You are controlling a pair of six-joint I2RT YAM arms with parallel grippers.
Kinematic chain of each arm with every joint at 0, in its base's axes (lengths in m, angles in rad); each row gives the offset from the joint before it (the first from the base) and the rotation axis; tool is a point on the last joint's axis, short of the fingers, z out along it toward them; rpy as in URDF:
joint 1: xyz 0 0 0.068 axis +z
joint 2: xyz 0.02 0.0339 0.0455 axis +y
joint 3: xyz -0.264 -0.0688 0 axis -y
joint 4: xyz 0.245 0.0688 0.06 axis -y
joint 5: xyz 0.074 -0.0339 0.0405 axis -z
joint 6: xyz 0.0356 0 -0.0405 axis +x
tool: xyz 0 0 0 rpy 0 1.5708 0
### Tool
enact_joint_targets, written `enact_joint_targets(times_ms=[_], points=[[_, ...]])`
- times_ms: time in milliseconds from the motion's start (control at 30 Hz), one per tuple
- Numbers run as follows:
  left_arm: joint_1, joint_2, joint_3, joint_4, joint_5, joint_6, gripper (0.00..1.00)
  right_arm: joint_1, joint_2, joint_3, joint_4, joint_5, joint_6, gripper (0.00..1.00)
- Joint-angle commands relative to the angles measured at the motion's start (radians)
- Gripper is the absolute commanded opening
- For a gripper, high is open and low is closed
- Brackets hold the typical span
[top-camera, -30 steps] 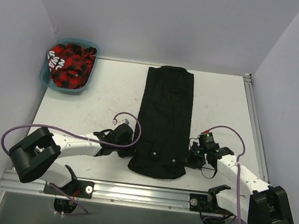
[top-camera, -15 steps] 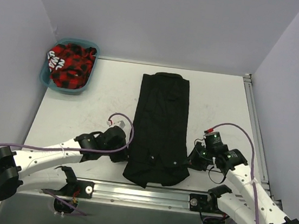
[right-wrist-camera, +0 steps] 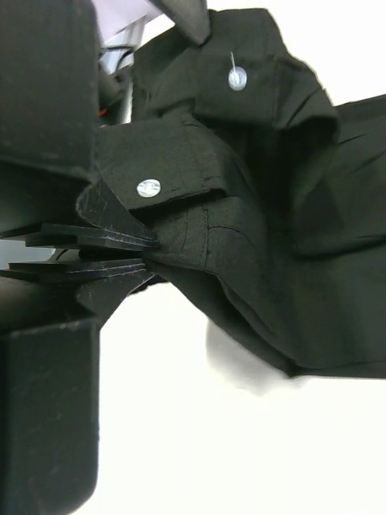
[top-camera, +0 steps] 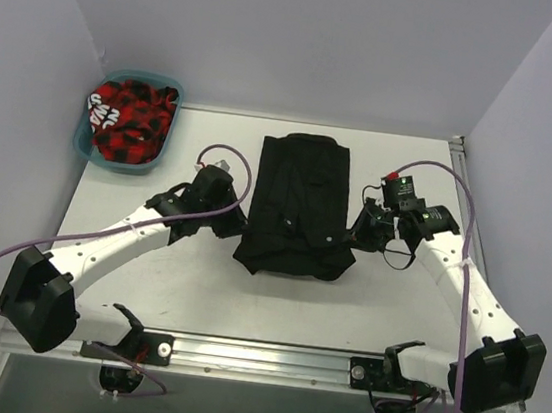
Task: Fold and stack the long sleeve shirts
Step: Fold the shirt
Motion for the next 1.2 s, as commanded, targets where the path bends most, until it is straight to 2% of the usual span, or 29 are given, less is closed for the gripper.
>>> enact_joint_targets(times_ms=[0, 367, 533, 700, 833, 867, 933, 967, 1000, 1067, 1167], points=[[0.05, 0.088, 0.097, 0.063, 0.049, 0.045, 0.03, -0.047, 0.115, 0.125, -0.023, 0.008, -0.067, 0.0], [0.154, 0.412, 0.252, 0.159, 0.147, 0.054, 0.04, -0.146, 0.434, 0.299, 0.037, -0.057, -0.096, 0.0], [0.182, 0.487, 0.258, 0.204, 0.16, 0.05, 0.05, -0.155, 0.548, 0.325, 0.075, -0.06, -0.098, 0.01], [0.205, 0.548, 0.26, 0.255, 0.179, 0.048, 0.13, -0.158, 0.647, 0.377, 0.097, -0.064, -0.096, 0.07], [0.219, 0.573, 0.26, 0.315, 0.222, 0.048, 0.38, -0.166, 0.68, 0.414, 0.101, -0.066, -0.095, 0.25], [0.222, 0.561, 0.26, 0.32, 0.238, 0.051, 0.51, -0.167, 0.675, 0.419, 0.101, -0.067, -0.096, 0.39], [0.223, 0.507, 0.254, 0.321, 0.235, 0.074, 0.64, -0.166, 0.632, 0.42, 0.1, -0.057, -0.113, 0.52], [0.223, 0.484, 0.242, 0.317, 0.218, 0.083, 0.78, -0.166, 0.612, 0.414, 0.1, -0.051, -0.117, 0.65], [0.223, 0.455, 0.234, 0.309, 0.204, 0.097, 0.86, -0.167, 0.568, 0.408, 0.1, -0.034, -0.127, 0.69], [0.223, 0.364, 0.205, 0.289, 0.158, 0.108, 0.98, -0.166, 0.514, 0.367, 0.101, -0.014, -0.127, 0.78], [0.22, 0.241, 0.124, 0.261, 0.118, 0.112, 0.97, -0.164, 0.408, 0.275, 0.108, 0.011, -0.11, 0.82]])
